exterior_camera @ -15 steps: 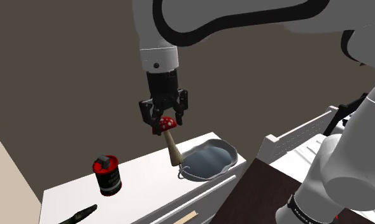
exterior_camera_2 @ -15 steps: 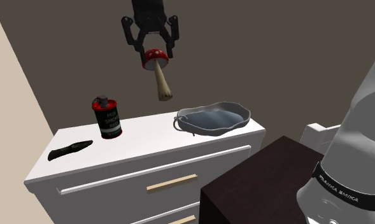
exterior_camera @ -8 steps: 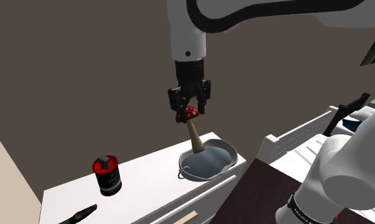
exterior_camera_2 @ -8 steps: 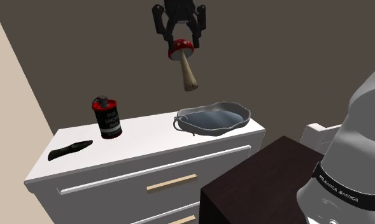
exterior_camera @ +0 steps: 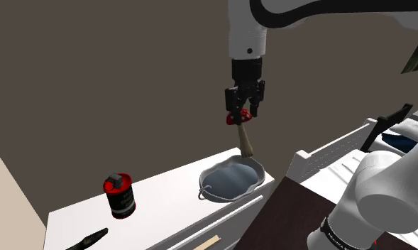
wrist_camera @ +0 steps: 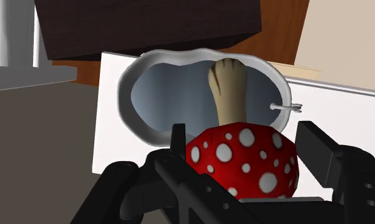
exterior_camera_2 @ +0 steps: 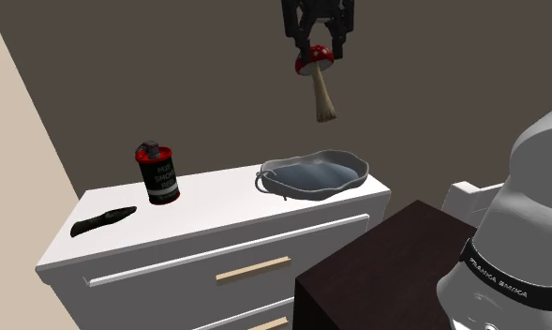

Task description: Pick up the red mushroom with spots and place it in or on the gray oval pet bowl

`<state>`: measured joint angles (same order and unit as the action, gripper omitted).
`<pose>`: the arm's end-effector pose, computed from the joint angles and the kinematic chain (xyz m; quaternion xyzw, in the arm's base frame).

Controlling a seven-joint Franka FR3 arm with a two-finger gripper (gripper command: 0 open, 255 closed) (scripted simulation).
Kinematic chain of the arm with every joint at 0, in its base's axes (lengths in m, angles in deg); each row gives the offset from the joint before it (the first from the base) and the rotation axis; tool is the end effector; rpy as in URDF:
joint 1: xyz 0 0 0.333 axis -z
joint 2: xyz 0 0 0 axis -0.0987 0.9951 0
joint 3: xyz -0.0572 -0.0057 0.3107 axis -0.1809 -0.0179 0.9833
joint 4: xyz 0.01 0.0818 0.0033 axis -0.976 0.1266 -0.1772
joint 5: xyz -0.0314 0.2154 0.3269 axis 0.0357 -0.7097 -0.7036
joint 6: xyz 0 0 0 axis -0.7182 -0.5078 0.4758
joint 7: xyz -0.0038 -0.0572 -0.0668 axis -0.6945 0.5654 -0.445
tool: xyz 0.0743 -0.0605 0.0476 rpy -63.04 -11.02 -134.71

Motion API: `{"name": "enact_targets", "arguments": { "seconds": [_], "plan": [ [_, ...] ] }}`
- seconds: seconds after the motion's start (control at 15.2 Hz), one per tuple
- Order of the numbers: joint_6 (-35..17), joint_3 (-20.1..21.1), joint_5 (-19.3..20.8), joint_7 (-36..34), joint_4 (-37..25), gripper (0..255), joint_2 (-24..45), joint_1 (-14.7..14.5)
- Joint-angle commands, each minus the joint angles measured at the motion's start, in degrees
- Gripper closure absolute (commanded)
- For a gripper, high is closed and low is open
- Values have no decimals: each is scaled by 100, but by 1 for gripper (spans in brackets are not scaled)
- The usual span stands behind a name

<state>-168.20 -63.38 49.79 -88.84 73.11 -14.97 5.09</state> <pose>0.3804 0.1280 0.5799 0.9945 -0.0526 -0.0884 0.0175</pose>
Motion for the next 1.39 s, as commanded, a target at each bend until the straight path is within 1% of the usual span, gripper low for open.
{"name": "enact_targets", "arguments": {
  "seconds": [0.0,1.32],
  "plan": [
    [-73,-44,2,74,196,255,-119,4],
    [-1601,85,-82,113,1674,255,-68,-39]
  ]
}}
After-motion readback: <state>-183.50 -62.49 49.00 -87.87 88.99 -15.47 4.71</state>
